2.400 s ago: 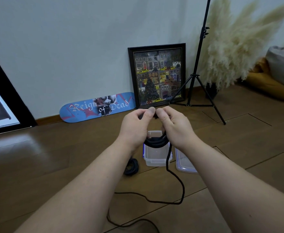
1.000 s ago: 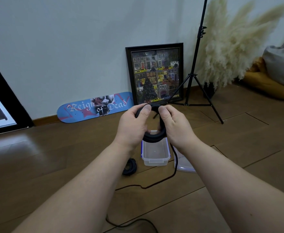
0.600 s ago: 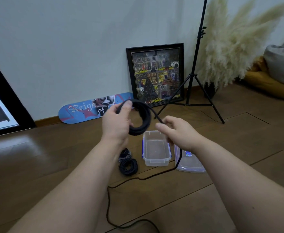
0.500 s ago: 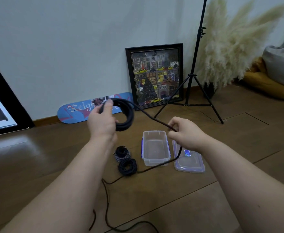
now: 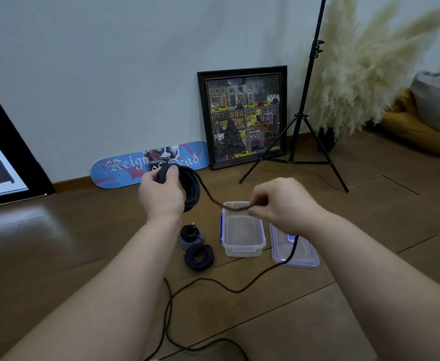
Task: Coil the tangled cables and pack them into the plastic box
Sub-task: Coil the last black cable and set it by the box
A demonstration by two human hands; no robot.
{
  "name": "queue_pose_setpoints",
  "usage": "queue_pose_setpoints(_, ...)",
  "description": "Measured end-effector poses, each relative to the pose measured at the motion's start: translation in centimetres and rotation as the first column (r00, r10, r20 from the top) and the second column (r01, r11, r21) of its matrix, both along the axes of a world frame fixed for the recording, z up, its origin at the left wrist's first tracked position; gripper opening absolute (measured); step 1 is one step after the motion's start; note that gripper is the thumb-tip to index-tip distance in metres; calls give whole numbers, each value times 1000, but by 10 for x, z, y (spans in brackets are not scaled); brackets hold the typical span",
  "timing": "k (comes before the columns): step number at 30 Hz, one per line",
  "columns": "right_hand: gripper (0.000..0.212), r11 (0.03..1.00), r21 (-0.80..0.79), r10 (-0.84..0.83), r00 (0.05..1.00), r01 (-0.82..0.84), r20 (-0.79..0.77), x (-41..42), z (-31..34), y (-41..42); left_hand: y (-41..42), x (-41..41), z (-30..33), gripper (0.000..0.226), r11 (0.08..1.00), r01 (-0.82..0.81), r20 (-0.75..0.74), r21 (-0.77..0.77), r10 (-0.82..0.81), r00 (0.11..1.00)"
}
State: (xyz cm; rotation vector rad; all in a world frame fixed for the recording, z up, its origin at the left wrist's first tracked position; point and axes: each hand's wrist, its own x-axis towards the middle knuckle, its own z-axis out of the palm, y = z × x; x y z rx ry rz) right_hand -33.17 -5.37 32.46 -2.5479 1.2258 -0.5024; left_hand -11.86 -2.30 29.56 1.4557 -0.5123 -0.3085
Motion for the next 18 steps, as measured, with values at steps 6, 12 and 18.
queue_pose_setpoints(6, 7, 724, 448, -17, 636, -525, 771, 6, 31, 16, 5, -17, 3, 16, 982, 161, 210, 96, -178, 961)
queue_pose_setpoints(12, 7, 906, 384, -187, 650, -175, 737, 19, 3, -2, 4, -43, 4, 6, 877, 481, 4, -1, -481, 877)
queue_pose_setpoints(18, 12, 970, 241, -177, 684, 1, 708, 25, -5, -7, 4, -55, 7, 16, 824, 562, -180, -76, -566, 805)
